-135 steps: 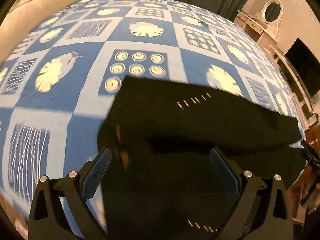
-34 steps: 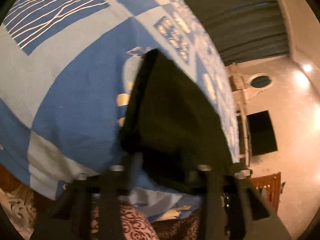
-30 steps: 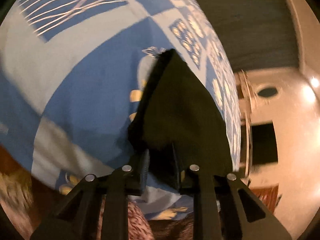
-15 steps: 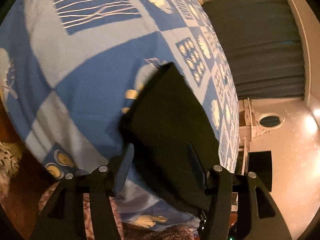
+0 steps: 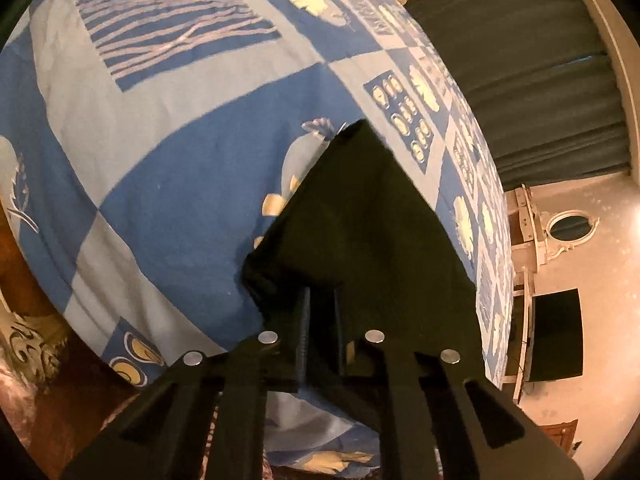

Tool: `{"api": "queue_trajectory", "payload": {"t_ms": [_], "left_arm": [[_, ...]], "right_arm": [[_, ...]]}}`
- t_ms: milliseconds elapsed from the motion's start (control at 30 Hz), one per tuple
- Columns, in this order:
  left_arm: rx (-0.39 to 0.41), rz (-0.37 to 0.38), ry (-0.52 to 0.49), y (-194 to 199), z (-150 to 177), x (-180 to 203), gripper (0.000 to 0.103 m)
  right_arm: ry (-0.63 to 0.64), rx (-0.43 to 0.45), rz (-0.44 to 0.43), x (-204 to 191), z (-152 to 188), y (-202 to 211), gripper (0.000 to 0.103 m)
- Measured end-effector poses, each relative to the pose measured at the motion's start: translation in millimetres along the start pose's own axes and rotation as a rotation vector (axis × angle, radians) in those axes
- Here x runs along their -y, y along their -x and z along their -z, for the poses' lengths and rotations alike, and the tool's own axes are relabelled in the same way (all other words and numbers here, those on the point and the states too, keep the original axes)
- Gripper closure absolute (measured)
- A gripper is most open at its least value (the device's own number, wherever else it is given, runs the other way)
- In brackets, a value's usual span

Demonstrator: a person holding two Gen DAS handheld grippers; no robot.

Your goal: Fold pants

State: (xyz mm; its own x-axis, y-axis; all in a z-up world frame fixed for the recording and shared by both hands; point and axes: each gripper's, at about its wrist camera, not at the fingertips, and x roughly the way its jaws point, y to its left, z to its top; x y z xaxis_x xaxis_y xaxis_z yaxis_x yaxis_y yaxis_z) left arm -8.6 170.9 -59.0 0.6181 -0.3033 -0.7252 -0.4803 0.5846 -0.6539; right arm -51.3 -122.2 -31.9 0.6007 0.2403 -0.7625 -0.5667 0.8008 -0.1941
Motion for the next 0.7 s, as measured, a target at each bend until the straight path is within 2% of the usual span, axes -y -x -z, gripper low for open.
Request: {"api": "queue_trajectory", "payload": {"t_ms": [100, 233, 267, 333, 400, 467, 533, 567, 633, 667, 700], "left_arm": [[0.019, -0.003, 0.001, 5.9, -3.3, -3.0, 0.093], [-0.008, -0.015, 0.001, -3.1, -2.0, -14.7, 0.093], [-0.009, -0.012, -0.001, -3.5, -1.1, -15.6, 0.093], [-0.003, 0.007, -0.008, -0.3, -0.9, -14.5, 0.091], [0.014, 0.023, -0.030, 8.3, -0.7, -8.8, 0.087], [0.041, -0.009, -0.054, 18.0, 0.4, -3.3, 0.081], [0.063, -0.021, -0.064, 26.9, 2.1, 0.6, 0.060], [0.077, -0.031, -0.067, 30.9, 2.7, 3.1, 0.056], [0.090, -0.040, -0.068, 33.3, 2.7, 7.9, 0.049], [0.090, -0.048, -0.070, 32.0, 2.8, 11.1, 0.047], [0.091, -0.056, -0.073, 29.9, 3.1, 14.4, 0.043]], "right_arm": [[0.006, 0.003, -0.020, -6.5, -2.9, 8.0, 0.091], [0.060, -0.052, -0.034, -20.6, 6.2, -5.1, 0.091], [0.057, -0.053, -0.038, -20.4, 7.9, -6.6, 0.087], [-0.016, -0.043, -0.105, -8.1, 5.8, -3.4, 0.075], [-0.135, -0.014, -0.189, 15.8, 3.1, 8.8, 0.057], [-0.260, 0.027, -0.224, 48.5, 4.3, 24.6, 0.050], [-0.449, 0.073, -0.243, 103.1, 16.6, 43.3, 0.046], [-0.539, 0.085, -0.239, 130.9, 26.0, 50.5, 0.045], [-0.771, 0.105, -0.180, 211.9, 60.1, 66.3, 0.044], [-0.834, 0.097, -0.147, 236.1, 71.2, 69.2, 0.041], [-0.945, 0.059, -0.082, 278.0, 91.8, 72.0, 0.040]]}}
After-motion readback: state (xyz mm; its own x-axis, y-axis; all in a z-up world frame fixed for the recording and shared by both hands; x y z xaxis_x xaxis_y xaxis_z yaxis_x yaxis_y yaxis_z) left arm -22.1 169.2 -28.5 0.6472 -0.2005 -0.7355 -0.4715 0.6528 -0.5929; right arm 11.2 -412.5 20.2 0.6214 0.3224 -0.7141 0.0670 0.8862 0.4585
